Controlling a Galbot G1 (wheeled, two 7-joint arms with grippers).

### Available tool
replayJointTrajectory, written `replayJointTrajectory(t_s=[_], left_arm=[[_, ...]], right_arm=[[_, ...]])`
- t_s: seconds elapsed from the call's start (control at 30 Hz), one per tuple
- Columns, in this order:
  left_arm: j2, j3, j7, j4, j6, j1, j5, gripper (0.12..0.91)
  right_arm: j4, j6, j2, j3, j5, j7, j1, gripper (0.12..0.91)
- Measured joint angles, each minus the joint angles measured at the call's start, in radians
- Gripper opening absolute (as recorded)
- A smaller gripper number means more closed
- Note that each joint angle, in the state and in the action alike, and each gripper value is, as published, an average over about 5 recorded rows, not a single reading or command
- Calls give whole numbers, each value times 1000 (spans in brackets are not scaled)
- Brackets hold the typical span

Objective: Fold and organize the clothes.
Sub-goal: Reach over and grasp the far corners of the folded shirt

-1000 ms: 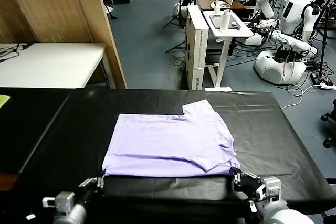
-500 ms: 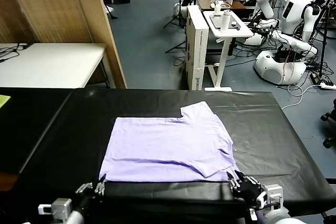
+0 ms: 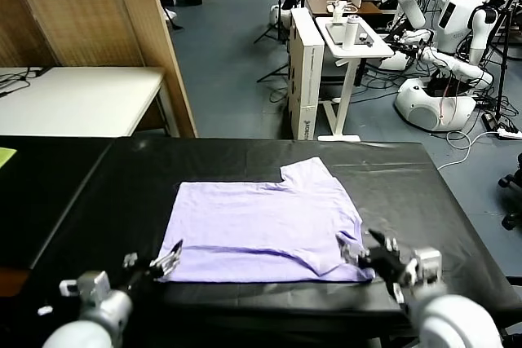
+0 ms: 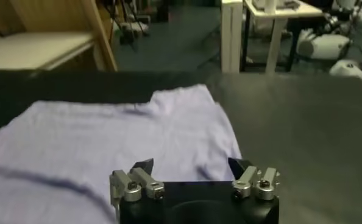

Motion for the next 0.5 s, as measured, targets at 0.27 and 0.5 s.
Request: replayJointTrajectory(t_s=[0.27,0.5], left_arm=[[15,70,38,195,16,-272,-22,907],[32,144,72,355,46,-418,5,907]], right_arm=[[-245,0,36,-133,-25,-11,228,907],[-383,0,85,-199,-66,-31,338,907]])
